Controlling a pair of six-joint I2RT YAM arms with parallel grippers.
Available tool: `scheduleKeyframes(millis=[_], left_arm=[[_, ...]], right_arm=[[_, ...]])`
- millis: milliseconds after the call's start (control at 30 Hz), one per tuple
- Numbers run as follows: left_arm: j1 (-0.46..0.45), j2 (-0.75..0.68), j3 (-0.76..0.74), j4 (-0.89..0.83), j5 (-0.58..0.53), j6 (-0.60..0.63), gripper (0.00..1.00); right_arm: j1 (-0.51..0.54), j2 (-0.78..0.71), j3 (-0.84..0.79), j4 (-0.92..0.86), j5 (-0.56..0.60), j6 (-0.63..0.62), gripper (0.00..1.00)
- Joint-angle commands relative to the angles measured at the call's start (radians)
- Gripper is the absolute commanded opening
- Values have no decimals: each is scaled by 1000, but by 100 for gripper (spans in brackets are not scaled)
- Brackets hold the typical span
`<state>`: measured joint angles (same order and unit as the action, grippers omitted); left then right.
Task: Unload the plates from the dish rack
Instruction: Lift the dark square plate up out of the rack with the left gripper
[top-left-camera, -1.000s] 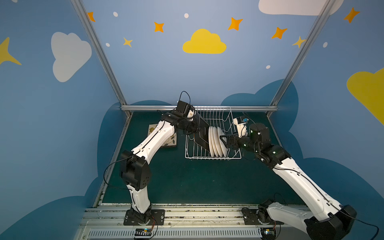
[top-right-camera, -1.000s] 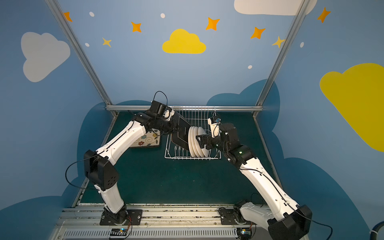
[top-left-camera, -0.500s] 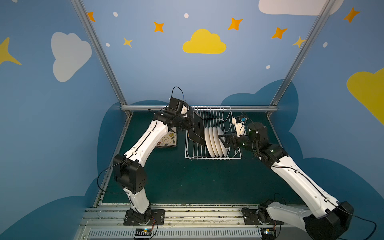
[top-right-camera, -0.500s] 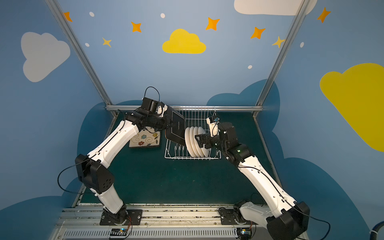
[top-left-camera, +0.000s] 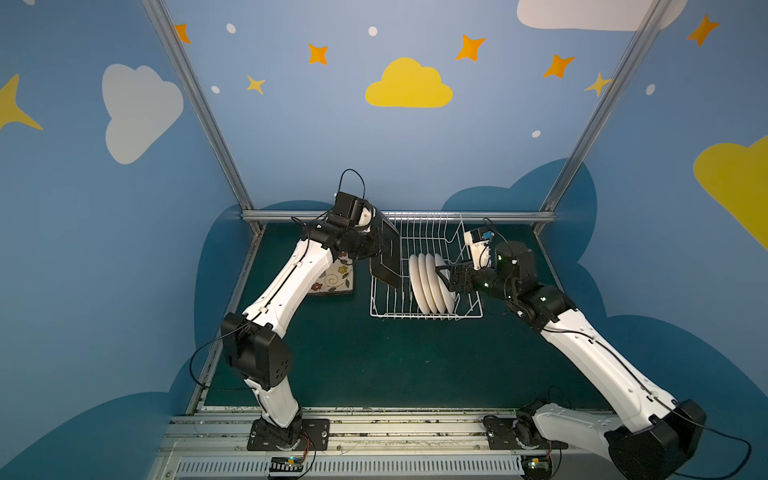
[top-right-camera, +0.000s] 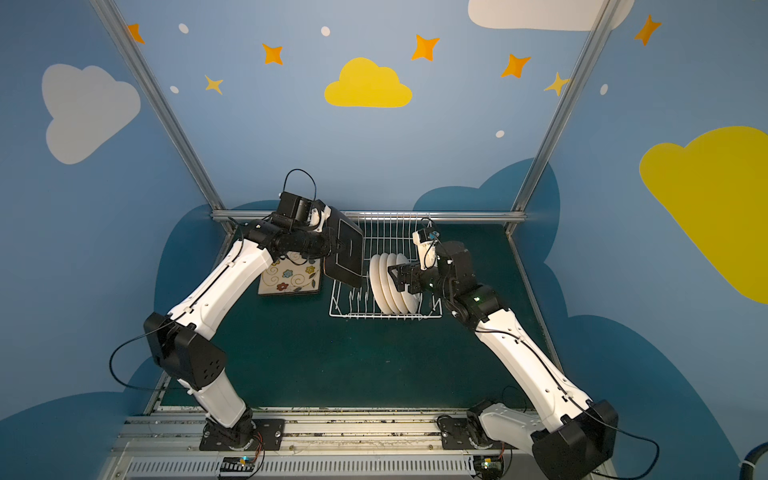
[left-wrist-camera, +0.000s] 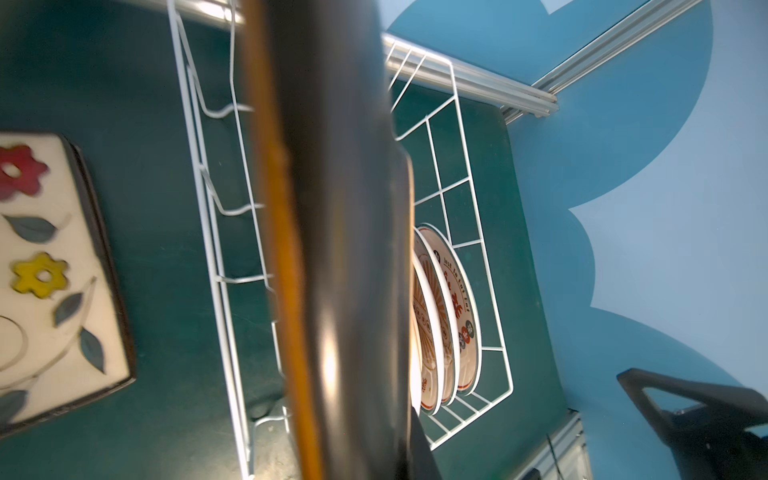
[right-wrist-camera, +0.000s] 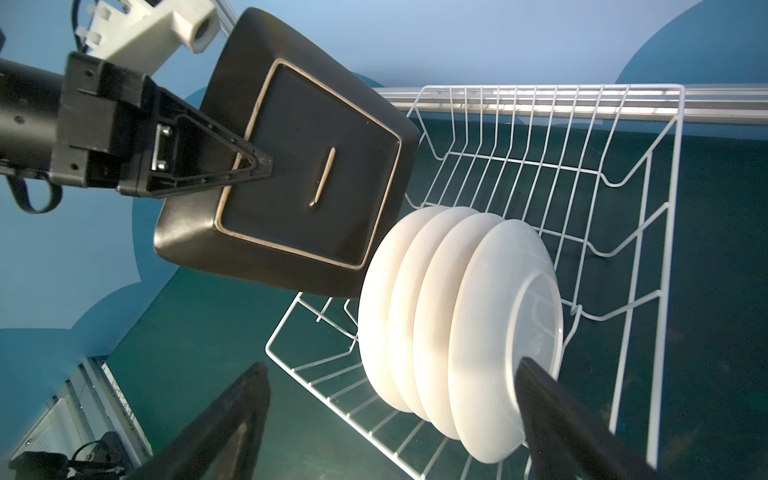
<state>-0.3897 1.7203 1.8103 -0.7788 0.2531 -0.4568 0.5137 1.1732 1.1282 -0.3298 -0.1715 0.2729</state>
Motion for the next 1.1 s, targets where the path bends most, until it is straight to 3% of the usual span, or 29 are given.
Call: scheduleKeyframes(millis=[0, 300, 567, 833, 1067], left_arm=[[6, -131, 42, 168, -3, 126, 3], [-2, -302, -201, 452, -134, 438, 3], [-39, -430, -435, 681, -190, 773, 3], [-84, -473, -619, 883, -271, 1107, 3], [-98, -455, -691, 1070, -305, 1284, 3]], right_arm=[[-4, 21, 51, 7, -11, 52, 91], [-10, 93, 181, -72, -48, 188, 91], [-36, 92, 199, 20, -104, 370, 91], [-47, 165, 280, 32, -144, 509, 91], [-48, 260, 351, 26, -198, 601, 91]])
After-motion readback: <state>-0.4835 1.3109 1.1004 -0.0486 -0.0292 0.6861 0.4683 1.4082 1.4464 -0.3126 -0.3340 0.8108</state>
